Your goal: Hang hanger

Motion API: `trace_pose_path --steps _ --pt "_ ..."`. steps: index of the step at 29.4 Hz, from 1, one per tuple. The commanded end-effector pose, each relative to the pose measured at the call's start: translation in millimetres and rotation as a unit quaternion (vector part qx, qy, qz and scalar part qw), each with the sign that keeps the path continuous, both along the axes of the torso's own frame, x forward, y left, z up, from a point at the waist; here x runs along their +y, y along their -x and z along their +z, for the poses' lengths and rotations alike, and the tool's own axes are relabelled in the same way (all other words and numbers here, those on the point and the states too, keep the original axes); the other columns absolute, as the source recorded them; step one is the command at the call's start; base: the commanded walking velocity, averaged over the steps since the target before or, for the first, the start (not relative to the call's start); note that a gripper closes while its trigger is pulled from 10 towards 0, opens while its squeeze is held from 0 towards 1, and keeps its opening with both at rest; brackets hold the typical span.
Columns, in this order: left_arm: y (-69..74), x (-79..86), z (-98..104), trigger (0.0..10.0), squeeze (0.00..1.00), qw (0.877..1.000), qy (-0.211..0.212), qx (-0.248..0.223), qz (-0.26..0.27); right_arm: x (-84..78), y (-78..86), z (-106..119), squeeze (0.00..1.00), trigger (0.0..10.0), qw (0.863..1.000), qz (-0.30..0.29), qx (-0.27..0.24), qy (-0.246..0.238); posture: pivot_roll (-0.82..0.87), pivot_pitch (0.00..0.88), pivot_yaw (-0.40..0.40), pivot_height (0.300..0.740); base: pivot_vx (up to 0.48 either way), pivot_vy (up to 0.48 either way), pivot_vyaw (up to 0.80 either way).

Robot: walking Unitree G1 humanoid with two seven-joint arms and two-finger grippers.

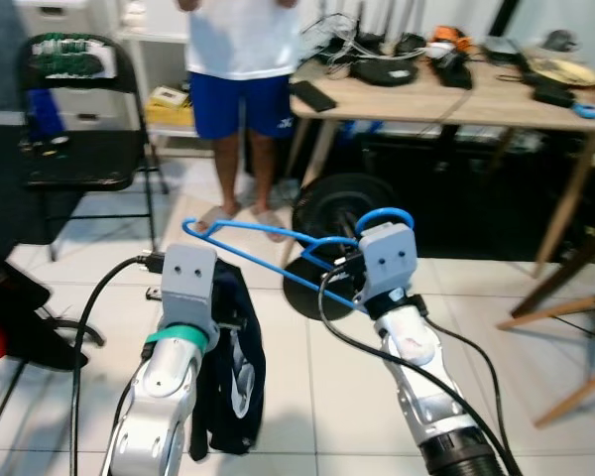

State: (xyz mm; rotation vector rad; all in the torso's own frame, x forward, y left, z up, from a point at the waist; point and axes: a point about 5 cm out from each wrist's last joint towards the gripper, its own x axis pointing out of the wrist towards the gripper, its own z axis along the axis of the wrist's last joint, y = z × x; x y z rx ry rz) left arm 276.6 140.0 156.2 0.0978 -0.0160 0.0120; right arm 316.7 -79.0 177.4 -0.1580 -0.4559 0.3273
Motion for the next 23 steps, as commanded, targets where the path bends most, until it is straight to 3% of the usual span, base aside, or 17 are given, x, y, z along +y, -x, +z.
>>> trace_pose_path --steps 1,23 --pt "1.5 -1.4 4.4 10.0 0.0 1.0 0.001 -0.011 0.0 -4.1 -0.6 -2.9 0.0 10.0 1.0 -0.005 0.009 0.0 0.01 0.056 0.032 0.74 0.0 0.0 -0.8" --pt "2.7 -0.8 4.7 10.0 0.0 1.0 0.001 -0.011 0.005 -5.9 -3.8 1.2 0.0 10.0 1.0 -0.008 0.009 -0.009 0.01 0.059 0.027 0.74 0.0 0.0 -0.8"
